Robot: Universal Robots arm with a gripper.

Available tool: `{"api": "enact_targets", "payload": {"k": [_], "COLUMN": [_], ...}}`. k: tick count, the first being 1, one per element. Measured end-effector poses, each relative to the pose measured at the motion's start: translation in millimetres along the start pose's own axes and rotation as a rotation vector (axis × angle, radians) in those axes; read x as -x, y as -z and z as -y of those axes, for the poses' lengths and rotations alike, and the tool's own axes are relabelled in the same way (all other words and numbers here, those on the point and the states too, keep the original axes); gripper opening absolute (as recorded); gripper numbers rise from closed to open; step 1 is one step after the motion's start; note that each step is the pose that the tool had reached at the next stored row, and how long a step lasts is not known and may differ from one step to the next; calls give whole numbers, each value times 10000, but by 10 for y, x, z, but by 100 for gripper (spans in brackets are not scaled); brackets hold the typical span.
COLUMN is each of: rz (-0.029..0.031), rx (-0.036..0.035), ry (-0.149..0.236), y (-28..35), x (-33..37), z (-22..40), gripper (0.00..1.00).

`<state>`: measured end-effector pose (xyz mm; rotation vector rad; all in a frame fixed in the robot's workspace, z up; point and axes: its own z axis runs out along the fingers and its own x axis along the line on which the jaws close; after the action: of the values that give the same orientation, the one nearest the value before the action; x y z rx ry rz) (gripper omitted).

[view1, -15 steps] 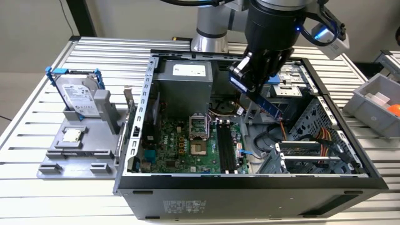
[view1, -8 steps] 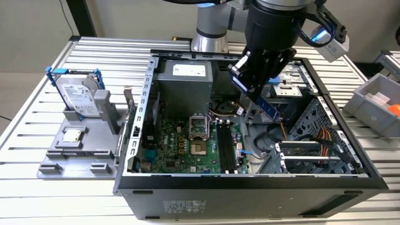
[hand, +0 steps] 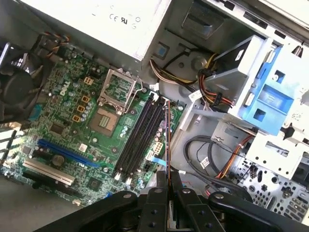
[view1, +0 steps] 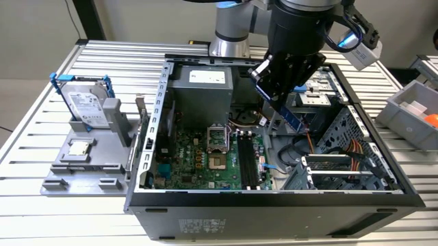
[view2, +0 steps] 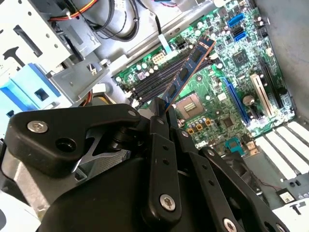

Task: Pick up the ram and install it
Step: 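Insert the ram into the slot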

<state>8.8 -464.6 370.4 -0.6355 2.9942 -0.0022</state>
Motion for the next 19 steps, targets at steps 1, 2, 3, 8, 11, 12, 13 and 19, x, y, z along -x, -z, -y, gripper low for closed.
{"api": "enact_targets", "payload": {"k": [1,2,3,8,11,12,13,19], "rz": [7,18,29,60,63,62,62,53], "rx": [24,50,74,176,225,239,252,322], "ry": [-41,-92,-153,-523,-826,-927,-1024,-1664], "y": [-1,-1,0,0,0,0,0,0], "x": [-1,-4,-5,-10,-12,-12,-12,-15], "z": [-1,-2,-2,-5,-6,-6,-6,-7], "gripper": [0,0,0,0,0,0,0,0]}}
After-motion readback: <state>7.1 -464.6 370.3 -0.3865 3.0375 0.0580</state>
